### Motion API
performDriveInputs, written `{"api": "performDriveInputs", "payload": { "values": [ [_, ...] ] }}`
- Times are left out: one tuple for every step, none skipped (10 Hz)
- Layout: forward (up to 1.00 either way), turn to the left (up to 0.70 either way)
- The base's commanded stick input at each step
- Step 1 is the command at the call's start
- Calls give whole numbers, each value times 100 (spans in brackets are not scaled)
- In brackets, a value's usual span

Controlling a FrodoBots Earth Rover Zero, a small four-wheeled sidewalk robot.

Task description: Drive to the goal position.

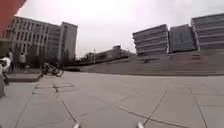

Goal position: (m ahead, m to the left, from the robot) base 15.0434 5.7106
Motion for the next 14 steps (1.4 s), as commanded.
{"api": "performDriveInputs", "payload": {
  "values": [
    [85, 17],
    [85, 0],
    [85, 0],
    [85, 0],
    [85, 0],
    [85, 0],
    [85, 0],
    [85, 0],
    [85, 0],
    [85, 0],
    [85, 0],
    [85, 5],
    [85, 20],
    [85, 33]
  ]
}}
